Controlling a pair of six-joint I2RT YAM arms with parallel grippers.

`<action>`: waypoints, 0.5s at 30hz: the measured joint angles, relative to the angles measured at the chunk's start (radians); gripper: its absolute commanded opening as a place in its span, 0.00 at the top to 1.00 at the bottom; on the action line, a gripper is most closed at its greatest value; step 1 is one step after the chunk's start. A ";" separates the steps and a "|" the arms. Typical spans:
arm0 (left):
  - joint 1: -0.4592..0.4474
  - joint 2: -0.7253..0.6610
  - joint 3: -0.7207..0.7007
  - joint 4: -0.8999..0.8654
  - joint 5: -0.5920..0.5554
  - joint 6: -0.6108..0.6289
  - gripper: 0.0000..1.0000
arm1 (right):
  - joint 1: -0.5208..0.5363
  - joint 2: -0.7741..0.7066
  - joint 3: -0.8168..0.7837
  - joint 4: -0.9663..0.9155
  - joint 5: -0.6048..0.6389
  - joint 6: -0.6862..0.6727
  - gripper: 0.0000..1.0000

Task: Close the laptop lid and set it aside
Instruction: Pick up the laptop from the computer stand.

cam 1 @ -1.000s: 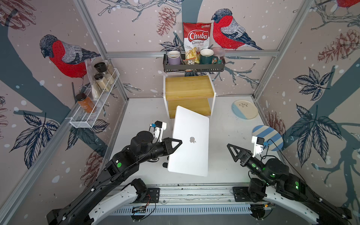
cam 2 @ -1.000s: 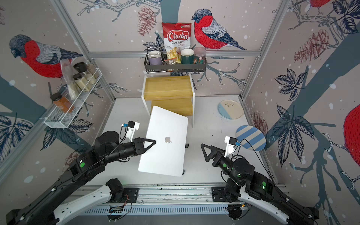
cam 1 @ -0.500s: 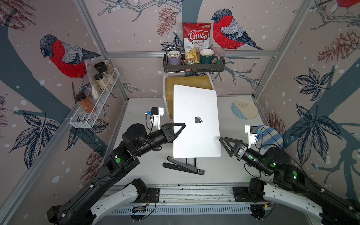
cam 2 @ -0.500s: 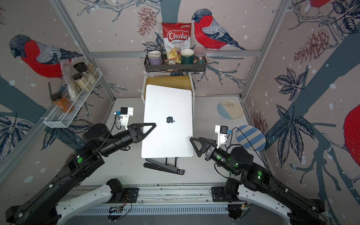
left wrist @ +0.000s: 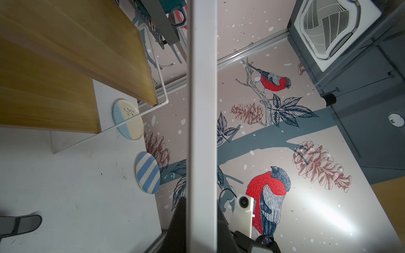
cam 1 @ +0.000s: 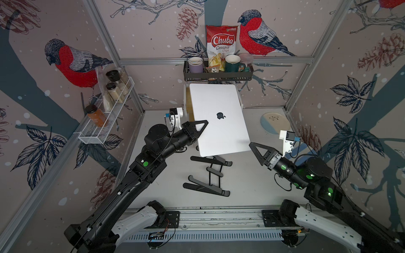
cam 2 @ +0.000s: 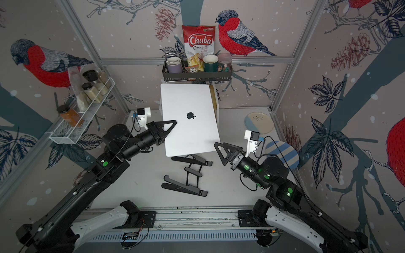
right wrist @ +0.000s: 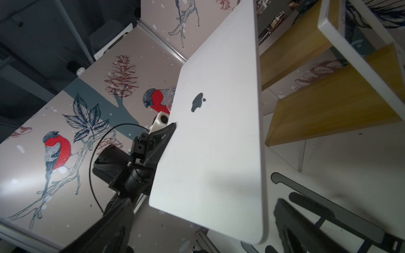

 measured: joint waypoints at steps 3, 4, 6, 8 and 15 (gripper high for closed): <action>0.025 0.013 0.000 0.044 0.043 -0.039 1.00 | -0.220 0.053 -0.064 0.116 -0.180 0.132 0.00; 0.034 0.017 0.000 0.053 0.056 -0.054 1.00 | -0.299 0.073 -0.102 0.196 -0.253 0.205 0.00; 0.041 0.018 0.000 0.059 0.070 -0.072 1.00 | -0.375 0.089 -0.151 0.294 -0.346 0.306 0.00; 0.049 0.021 0.000 0.058 0.085 -0.094 1.00 | -0.403 0.089 -0.166 0.382 -0.413 0.360 0.00; 0.071 0.027 0.000 0.057 0.132 -0.121 1.00 | -0.379 0.116 -0.148 0.567 -0.534 0.426 0.09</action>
